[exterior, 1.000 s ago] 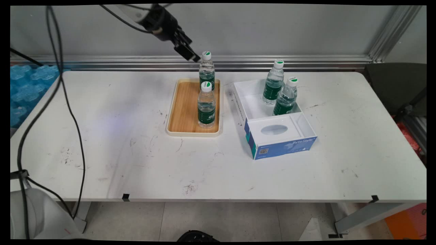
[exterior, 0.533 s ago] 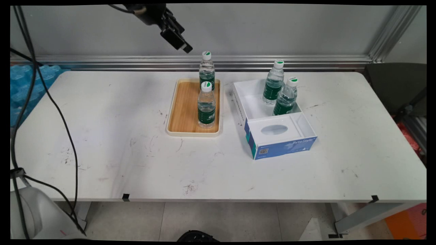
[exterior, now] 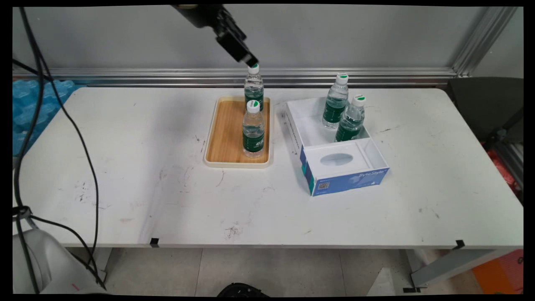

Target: Pick up the green bottle from the white box

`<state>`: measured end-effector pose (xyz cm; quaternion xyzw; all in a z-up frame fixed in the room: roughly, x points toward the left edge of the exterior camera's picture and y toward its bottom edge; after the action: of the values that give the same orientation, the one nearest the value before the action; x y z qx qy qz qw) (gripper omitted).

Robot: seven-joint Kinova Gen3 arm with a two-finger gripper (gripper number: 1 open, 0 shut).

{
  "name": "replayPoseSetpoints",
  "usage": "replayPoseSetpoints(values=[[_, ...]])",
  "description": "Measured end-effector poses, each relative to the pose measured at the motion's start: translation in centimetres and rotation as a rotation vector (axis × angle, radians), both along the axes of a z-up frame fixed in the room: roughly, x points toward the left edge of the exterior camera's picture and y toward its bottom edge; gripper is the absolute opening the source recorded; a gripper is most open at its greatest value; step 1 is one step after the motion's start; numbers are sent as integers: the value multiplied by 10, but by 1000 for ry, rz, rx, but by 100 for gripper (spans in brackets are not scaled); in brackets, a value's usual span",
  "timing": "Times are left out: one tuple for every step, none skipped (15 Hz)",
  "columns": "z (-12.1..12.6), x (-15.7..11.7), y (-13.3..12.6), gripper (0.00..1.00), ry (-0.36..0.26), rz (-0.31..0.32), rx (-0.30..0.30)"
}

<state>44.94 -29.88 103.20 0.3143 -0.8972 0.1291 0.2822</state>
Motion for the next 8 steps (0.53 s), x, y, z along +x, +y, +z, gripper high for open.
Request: replayPoseSetpoints(values=[[-2, -10, 0, 100, 8, 0, 1], [-6, -23, 0, 100, 14, -1, 3], [-14, -37, -1, 100, 21, 1, 7], [-20, -46, -2, 100, 25, 3, 8], [-29, -60, -5, 100, 29, 7, 11], [-39, -72, -9, 100, 31, 11, 15], [-47, -82, -13, 100, 32, 15, 18], [-53, -89, -15, 100, 33, 18, 21]])
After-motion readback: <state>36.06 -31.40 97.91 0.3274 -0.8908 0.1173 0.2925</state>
